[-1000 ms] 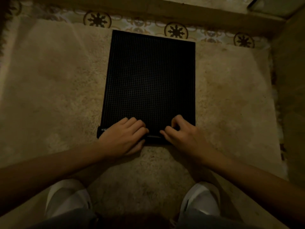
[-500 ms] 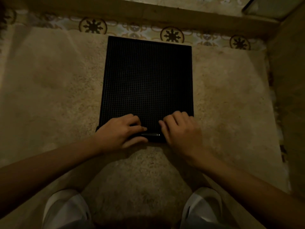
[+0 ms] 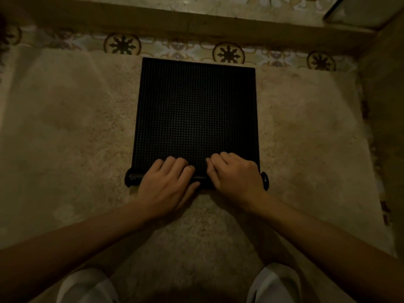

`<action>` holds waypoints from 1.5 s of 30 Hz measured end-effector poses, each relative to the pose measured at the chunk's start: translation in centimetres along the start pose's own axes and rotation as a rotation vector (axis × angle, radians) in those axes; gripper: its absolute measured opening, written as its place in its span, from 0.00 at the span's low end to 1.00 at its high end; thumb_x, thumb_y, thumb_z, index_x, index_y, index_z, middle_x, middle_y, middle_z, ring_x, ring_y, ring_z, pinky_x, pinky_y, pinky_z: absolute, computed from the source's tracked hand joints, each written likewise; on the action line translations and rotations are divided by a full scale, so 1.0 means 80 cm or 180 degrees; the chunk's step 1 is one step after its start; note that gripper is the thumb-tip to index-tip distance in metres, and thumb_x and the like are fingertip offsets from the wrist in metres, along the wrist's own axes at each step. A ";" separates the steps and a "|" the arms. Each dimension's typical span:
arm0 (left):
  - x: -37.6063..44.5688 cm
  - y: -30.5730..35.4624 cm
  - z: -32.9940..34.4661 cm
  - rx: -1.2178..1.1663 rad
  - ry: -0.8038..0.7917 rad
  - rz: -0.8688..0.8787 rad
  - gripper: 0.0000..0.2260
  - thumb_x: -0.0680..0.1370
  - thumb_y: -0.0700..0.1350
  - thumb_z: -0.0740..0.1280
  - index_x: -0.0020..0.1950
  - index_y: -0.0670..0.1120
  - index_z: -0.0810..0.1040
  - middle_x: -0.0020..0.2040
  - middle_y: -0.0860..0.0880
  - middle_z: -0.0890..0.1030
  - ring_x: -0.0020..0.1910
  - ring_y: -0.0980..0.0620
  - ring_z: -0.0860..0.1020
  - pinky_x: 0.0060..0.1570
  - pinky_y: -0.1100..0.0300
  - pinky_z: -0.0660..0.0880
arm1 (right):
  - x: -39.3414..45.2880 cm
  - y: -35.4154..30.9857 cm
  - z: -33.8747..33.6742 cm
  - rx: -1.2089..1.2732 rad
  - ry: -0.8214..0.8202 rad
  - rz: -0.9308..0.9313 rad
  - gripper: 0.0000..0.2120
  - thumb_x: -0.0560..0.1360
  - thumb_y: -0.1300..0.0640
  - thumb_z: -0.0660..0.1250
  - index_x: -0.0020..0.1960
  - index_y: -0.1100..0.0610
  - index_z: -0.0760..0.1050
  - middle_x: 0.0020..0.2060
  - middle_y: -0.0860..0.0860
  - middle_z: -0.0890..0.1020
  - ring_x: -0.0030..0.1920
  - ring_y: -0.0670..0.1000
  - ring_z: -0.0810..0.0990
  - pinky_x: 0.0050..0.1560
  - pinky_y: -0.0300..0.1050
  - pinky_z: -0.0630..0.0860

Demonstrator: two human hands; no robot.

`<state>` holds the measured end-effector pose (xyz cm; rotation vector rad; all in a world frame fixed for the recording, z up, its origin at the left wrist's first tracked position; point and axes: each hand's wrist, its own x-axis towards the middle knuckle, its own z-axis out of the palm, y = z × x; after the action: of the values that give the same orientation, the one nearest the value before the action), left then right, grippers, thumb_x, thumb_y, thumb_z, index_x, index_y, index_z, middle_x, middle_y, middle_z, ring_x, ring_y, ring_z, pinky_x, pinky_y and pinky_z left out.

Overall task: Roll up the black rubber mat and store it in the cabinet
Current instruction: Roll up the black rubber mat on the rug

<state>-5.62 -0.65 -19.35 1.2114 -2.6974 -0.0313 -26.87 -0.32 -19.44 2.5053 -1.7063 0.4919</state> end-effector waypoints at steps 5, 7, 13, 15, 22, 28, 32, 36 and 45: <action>0.028 -0.015 0.000 0.0190 -0.0283 0.0044 0.17 0.84 0.55 0.49 0.49 0.45 0.69 0.43 0.44 0.75 0.41 0.44 0.71 0.38 0.50 0.67 | 0.004 -0.007 0.003 -0.0408 0.0226 0.0433 0.16 0.85 0.51 0.57 0.43 0.57 0.74 0.37 0.54 0.76 0.38 0.56 0.72 0.36 0.51 0.66; 0.035 -0.015 0.000 0.0101 -0.0374 -0.0023 0.16 0.83 0.54 0.49 0.49 0.45 0.69 0.43 0.44 0.75 0.40 0.45 0.72 0.36 0.50 0.70 | -0.002 -0.017 0.010 -0.0412 0.0109 0.0370 0.15 0.85 0.51 0.55 0.45 0.57 0.73 0.39 0.55 0.76 0.39 0.56 0.71 0.39 0.52 0.65; 0.043 -0.013 -0.001 -0.0122 0.0010 -0.0271 0.12 0.83 0.51 0.54 0.47 0.45 0.69 0.43 0.45 0.72 0.37 0.46 0.71 0.34 0.52 0.69 | 0.021 -0.004 0.010 -0.0160 -0.0198 0.0122 0.13 0.82 0.51 0.56 0.45 0.56 0.73 0.38 0.54 0.76 0.37 0.56 0.73 0.35 0.51 0.68; 0.037 -0.007 0.004 0.0084 0.0156 -0.0306 0.12 0.83 0.50 0.56 0.45 0.45 0.69 0.41 0.44 0.72 0.38 0.45 0.69 0.36 0.50 0.66 | 0.028 -0.002 0.009 -0.0009 -0.0318 0.0206 0.13 0.81 0.50 0.57 0.45 0.55 0.74 0.37 0.53 0.76 0.36 0.54 0.74 0.33 0.50 0.70; 0.060 -0.020 0.002 0.0099 -0.0097 -0.0190 0.14 0.84 0.52 0.52 0.46 0.45 0.70 0.40 0.45 0.74 0.38 0.45 0.71 0.36 0.50 0.67 | 0.033 -0.003 0.009 -0.0143 -0.0146 0.0500 0.14 0.83 0.50 0.56 0.47 0.57 0.74 0.42 0.56 0.75 0.39 0.55 0.72 0.37 0.52 0.69; 0.078 -0.025 -0.007 -0.0015 -0.0169 -0.0426 0.15 0.83 0.51 0.51 0.43 0.46 0.71 0.38 0.46 0.75 0.35 0.47 0.73 0.29 0.54 0.65 | 0.041 -0.003 0.016 -0.0275 -0.0005 0.0296 0.19 0.84 0.49 0.51 0.44 0.57 0.74 0.38 0.55 0.77 0.38 0.57 0.73 0.39 0.53 0.66; 0.075 -0.019 -0.005 0.0029 -0.0079 -0.0655 0.14 0.83 0.51 0.52 0.45 0.45 0.70 0.43 0.43 0.73 0.39 0.44 0.71 0.34 0.51 0.67 | 0.060 0.007 0.016 -0.0113 0.0012 0.0231 0.17 0.83 0.52 0.55 0.39 0.56 0.74 0.34 0.53 0.77 0.34 0.55 0.74 0.34 0.50 0.67; 0.061 -0.008 0.001 0.0144 -0.0037 -0.0853 0.17 0.81 0.56 0.55 0.48 0.43 0.70 0.46 0.40 0.72 0.43 0.41 0.69 0.41 0.48 0.64 | 0.074 0.013 0.014 0.0102 0.0074 0.0375 0.17 0.81 0.53 0.58 0.37 0.57 0.75 0.32 0.53 0.77 0.31 0.53 0.74 0.30 0.48 0.67; 0.112 -0.043 -0.002 -0.0122 -0.0009 -0.0766 0.13 0.83 0.53 0.51 0.50 0.46 0.68 0.41 0.46 0.73 0.39 0.47 0.71 0.28 0.56 0.61 | 0.061 0.011 0.028 -0.0200 0.0535 0.0436 0.12 0.83 0.52 0.58 0.49 0.58 0.75 0.44 0.56 0.79 0.42 0.57 0.75 0.41 0.54 0.70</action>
<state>-8.85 -9.60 -18.12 1.5169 -2.5250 -0.1169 -25.53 -5.53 -20.20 2.2445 -1.8056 0.6294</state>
